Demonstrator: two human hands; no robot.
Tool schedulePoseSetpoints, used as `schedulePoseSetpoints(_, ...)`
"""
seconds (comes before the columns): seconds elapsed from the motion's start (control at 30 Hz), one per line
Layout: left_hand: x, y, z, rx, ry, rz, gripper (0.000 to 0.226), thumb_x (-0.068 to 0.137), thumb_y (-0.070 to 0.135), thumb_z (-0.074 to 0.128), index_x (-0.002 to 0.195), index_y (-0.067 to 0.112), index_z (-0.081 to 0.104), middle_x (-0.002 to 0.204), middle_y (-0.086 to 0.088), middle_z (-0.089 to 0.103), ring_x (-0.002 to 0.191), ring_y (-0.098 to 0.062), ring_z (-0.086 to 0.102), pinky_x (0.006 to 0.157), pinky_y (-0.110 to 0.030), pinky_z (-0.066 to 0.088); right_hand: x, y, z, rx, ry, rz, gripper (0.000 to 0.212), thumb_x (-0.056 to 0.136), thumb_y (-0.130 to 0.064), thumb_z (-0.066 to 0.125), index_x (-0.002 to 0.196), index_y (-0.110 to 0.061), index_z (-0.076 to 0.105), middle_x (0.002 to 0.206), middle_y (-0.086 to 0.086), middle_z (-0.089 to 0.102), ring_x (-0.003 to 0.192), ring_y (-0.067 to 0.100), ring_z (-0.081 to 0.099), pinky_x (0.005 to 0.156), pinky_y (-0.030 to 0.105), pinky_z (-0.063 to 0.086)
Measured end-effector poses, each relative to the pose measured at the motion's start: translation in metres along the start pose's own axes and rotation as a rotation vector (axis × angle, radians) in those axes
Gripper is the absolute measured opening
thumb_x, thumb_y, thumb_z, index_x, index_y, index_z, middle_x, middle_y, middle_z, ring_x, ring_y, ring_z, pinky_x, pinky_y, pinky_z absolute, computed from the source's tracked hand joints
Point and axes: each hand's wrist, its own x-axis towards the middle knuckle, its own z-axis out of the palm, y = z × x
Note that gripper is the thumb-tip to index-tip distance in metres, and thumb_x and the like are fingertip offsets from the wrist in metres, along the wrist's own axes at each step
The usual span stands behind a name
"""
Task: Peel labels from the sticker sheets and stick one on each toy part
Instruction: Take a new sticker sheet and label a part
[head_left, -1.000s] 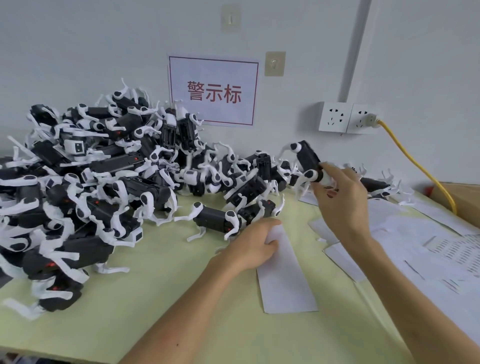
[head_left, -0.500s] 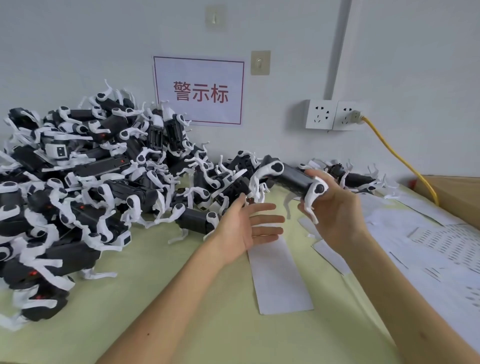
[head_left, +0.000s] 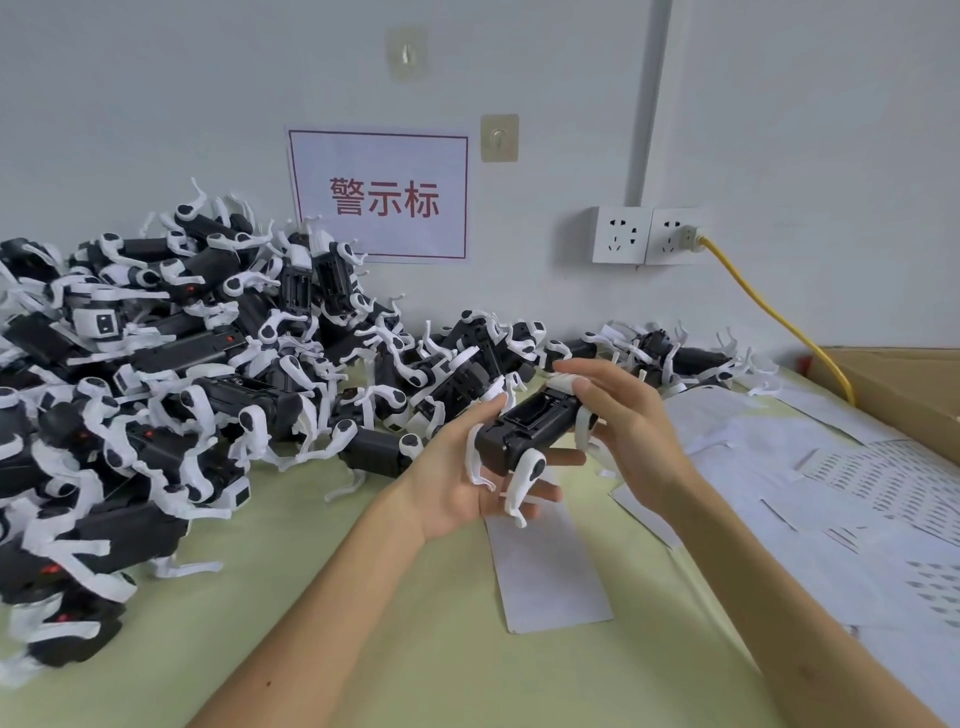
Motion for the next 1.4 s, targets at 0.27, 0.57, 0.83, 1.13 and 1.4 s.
schedulePoseSetpoints(0.27,0.003,-0.005,0.010,-0.073,0.049,0.208,0.042,0.100,0.033,0.058,0.138,0.015,0.064,0.137,-0.013,0.066,0.118,-0.027,0.068,0.092,-0.041,0.059,-0.007,0.001,0.020,-0.323,0.044,-0.190,0.029,0.100,-0.020,0.064,0.128,-0.024,0.066,0.122,-0.007,0.067,0.111,0.007,0.065,0.089,0.021,0.053)
schedulePoseSetpoints(0.57,0.008,-0.005,0.005,-0.054,0.290,0.404,0.036,0.106,0.017,0.052,0.141,0.022,0.054,0.126,-0.010,0.070,0.097,-0.023,0.072,0.073,-0.034,0.057,-0.011,0.008,0.030,-0.497,-0.073,-0.123,0.045,0.101,-0.026,0.062,0.145,-0.024,0.052,0.140,-0.009,0.054,0.122,0.001,0.054,0.083,0.002,0.041)
schedulePoseSetpoints(0.83,0.011,-0.009,0.005,-0.060,0.358,0.426,0.022,0.098,0.008,0.062,0.110,0.025,0.070,0.115,-0.011,0.074,0.090,-0.027,0.074,0.059,-0.032,0.058,-0.009,0.006,0.026,-0.452,0.080,-0.084,0.016,0.092,-0.019,0.073,0.107,-0.014,0.076,0.099,-0.009,0.077,0.088,0.002,0.072,0.079,0.022,0.054)
schedulePoseSetpoints(1.13,0.011,-0.010,0.004,0.014,0.273,0.451,0.029,0.095,0.004,0.063,0.121,0.018,0.068,0.124,-0.013,0.072,0.104,-0.027,0.072,0.073,-0.035,0.060,-0.010,0.012,0.026,-0.501,0.127,-0.139,0.014,0.090,-0.030,0.074,0.098,-0.031,0.064,0.089,-0.022,0.066,0.086,0.001,0.064,0.064,0.019,0.050)
schedulePoseSetpoints(1.4,0.011,-0.007,0.008,0.025,0.369,0.481,0.037,0.098,0.011,0.062,0.134,0.020,0.061,0.124,-0.013,0.072,0.103,-0.029,0.073,0.065,-0.034,0.060,-0.012,0.010,0.030,-0.451,-0.013,-0.070,0.039,0.085,-0.046,0.072,0.118,-0.030,0.059,0.114,-0.014,0.063,0.101,0.001,0.061,0.072,0.023,0.054)
